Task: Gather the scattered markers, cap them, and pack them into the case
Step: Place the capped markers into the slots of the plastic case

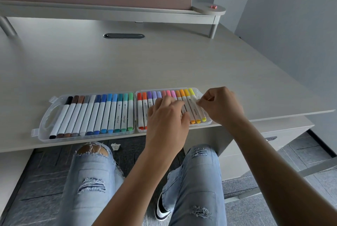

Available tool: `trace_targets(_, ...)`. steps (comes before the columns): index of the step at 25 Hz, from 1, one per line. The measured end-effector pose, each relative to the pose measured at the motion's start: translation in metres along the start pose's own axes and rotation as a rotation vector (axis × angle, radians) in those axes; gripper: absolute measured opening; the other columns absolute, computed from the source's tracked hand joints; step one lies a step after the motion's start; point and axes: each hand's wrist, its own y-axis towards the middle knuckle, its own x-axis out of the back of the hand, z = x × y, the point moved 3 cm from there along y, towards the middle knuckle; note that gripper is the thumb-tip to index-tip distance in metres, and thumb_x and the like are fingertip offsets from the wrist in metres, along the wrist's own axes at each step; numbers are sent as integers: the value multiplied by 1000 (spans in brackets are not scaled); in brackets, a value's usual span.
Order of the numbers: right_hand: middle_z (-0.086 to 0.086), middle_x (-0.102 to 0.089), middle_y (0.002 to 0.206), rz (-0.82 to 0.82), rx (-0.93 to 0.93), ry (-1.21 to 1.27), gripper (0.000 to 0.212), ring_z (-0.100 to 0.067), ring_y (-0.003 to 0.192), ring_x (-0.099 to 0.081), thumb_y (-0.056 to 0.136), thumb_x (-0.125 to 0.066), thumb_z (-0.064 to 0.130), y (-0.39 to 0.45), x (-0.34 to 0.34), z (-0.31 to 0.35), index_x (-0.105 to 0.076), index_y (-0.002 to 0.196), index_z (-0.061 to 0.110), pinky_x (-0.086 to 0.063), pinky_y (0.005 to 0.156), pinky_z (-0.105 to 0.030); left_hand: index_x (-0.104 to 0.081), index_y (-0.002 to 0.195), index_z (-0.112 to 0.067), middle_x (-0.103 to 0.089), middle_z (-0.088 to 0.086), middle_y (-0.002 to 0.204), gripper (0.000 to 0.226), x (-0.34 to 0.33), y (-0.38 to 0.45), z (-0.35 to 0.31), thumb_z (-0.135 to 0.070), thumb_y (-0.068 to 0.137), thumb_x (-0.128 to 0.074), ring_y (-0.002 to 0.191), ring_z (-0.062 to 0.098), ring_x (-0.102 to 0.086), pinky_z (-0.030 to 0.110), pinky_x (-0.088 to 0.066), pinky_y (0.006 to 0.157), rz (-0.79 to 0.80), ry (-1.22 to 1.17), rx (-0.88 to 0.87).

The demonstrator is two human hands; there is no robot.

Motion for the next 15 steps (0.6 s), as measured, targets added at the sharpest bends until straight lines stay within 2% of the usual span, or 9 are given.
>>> trace_targets(3,11,-70,74,-11,2,35,22,-15,68,-65,89,-74,42,-4,-1,-3,-67,74,27,-46,56,-28,-64,132,-21,-59,-1,130,40,2,-5,2,-38,95,-61,128,21,-49,48,-33,115,57,58,-35)
trace_targets(5,10,-70,78,-8,-16,91,20,-12,67,-65,87,-76,45,-5,-4,-7,-68,82,27,-46,55,-27,-55,142,-26,-49,0,145,48,0,-8,0,-46,98,-54,143,21,-35,54,-19,122,141,130,-45)
trace_targets(7,9,-69,86,-19,-47,158,24,-11,70,-66,85,-78,47,-6,-6,-11,-66,92,28,-53,60,-31,-43,150,-31,-35,-1,158,54,-1,-10,1,-51,99,-47,152,21,-18,57,-9,124,197,174,-41)
trace_targets(9,8,-65,99,-23,-82,163,38,-12,80,-65,83,-77,55,-6,-6,-16,-64,105,28,-59,70,-38,-29,156,-32,-22,-2,165,61,-2,-10,4,-56,100,-40,155,22,-8,58,-3,124,221,232,-21)
trace_targets(11,4,-61,110,-11,-78,76,48,-16,90,-63,85,-69,61,-8,-8,-18,-64,117,25,-57,76,-38,-24,157,-30,-17,-1,167,65,-4,-9,7,-60,100,-34,155,24,-5,60,-1,123,249,302,13)
trace_targets(13,2,-59,111,-51,-41,24,45,-20,97,-63,89,-62,61,-15,-11,-18,-68,113,25,-53,79,-37,-26,155,-27,-19,1,166,65,-7,-9,7,-62,100,-28,154,26,-8,64,-7,121,258,372,20)
trace_targets(15,3,-59,104,-94,-14,58,39,-21,95,-64,89,-59,60,-20,-13,-18,-71,106,27,-55,81,-39,-27,154,-26,-22,2,165,65,-10,-9,6,-62,101,-24,153,28,-12,65,-10,120,256,430,9)
